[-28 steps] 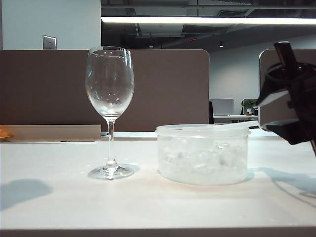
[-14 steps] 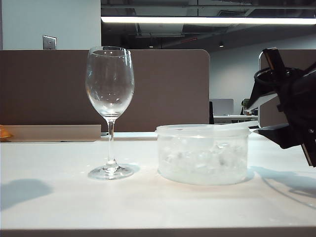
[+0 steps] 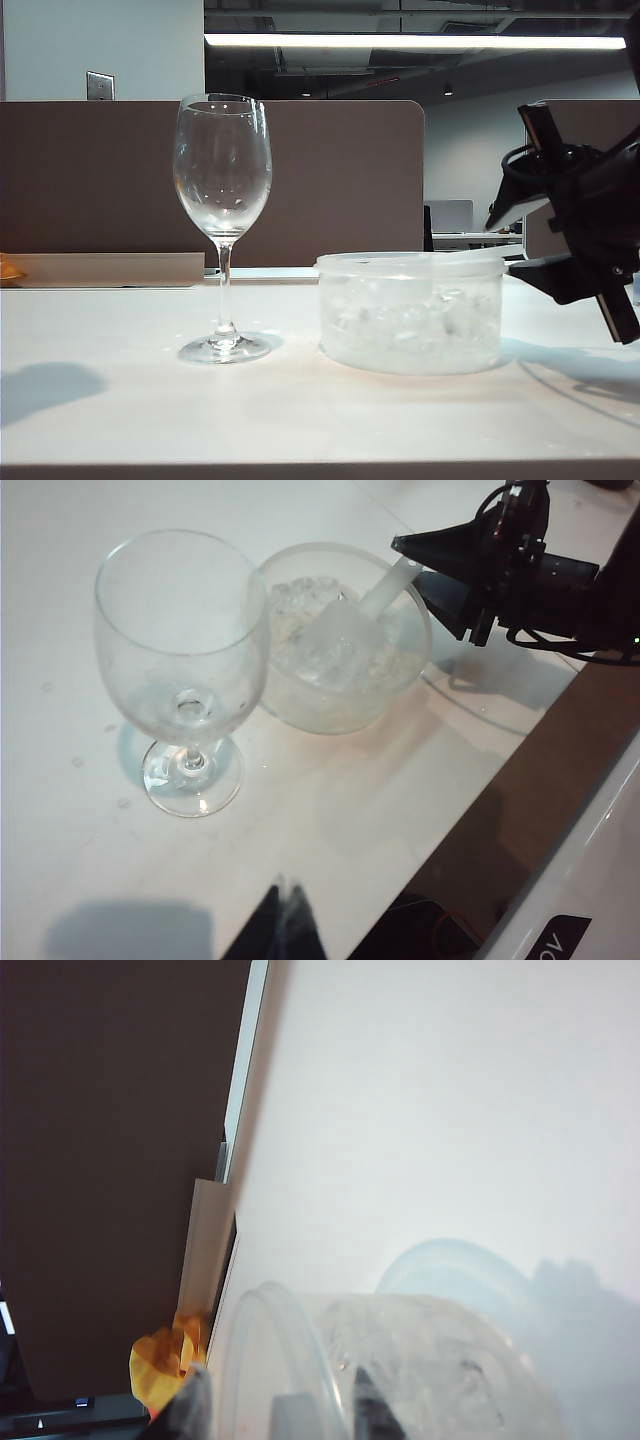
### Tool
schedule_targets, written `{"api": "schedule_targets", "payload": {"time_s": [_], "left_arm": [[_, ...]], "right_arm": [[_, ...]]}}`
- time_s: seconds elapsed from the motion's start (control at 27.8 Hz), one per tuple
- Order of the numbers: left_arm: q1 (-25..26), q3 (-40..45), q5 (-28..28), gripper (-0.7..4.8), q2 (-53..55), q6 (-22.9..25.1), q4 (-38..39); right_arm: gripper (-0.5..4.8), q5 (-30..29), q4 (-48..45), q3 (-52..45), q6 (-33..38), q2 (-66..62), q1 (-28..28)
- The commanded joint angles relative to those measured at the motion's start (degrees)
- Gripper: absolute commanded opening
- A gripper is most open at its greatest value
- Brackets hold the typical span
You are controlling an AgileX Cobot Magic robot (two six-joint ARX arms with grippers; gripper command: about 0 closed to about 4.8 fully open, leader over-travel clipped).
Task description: Pick up an ice shovel filled with ice cubes and pour the ice from the shovel into the glass.
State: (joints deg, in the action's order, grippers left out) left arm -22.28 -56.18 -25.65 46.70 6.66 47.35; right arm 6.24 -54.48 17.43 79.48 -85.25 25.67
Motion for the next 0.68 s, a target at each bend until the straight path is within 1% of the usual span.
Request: {"api": "schedule_targets", "payload": {"time_s": [0.04, 0.07, 0.22, 0.32, 0.43, 0.5, 0.58, 0.65, 0.68], "left_arm": [[0.0, -0.2, -0.1, -0.02, -0.1, 0.2, -0.7], [0.0, -0.2, 0.0, -0.03, -0.1, 0.2, -0.7], [0.0, -0.2, -0.1, -0.02, -0.1, 0.2, -0.7], [0.0, -0.2, -0.1, -0.03, -0.1, 0.2, -0.7], [0.0, -0.2, -0.1, -0.03, -0.1, 0.2, -0.7], [0.0, -0.2, -0.1, -0.03, -0.1, 0.2, -0.7], [0.0, -0.2, 0.0, -0.03, -0.1, 0.2, -0.7], [0.0, -0.2, -0.1, -0.03, -0.1, 0.2, -0.7], [0.0, -0.2, -0.1, -0.02, -0.1, 0.2, -0.7]], "right_arm": [[1.65, 0.1, -0.7, 0.3, 0.1, -0.2, 0.0], [1.62, 0.1, -0.6, 0.3, 0.1, -0.2, 0.0], [1.07, 0.1, -0.6, 0.3, 0.1, -0.2, 0.0], [1.01, 0.0, -0.6, 0.3, 0.1, -0.2, 0.0], [0.72, 0.0, -0.6, 0.3, 0.6, -0.2, 0.0], [0.38, 0.0, -0.6, 0.3, 1.0, -0.2, 0.0], [0.25, 0.1, -0.6, 0.3, 1.2, -0.2, 0.0], [-0.02, 0.1, -0.6, 0.3, 1.6, -0.2, 0.0], [-0.01, 0.1, -0.7, 0.3, 1.8, -0.2, 0.0]]}}
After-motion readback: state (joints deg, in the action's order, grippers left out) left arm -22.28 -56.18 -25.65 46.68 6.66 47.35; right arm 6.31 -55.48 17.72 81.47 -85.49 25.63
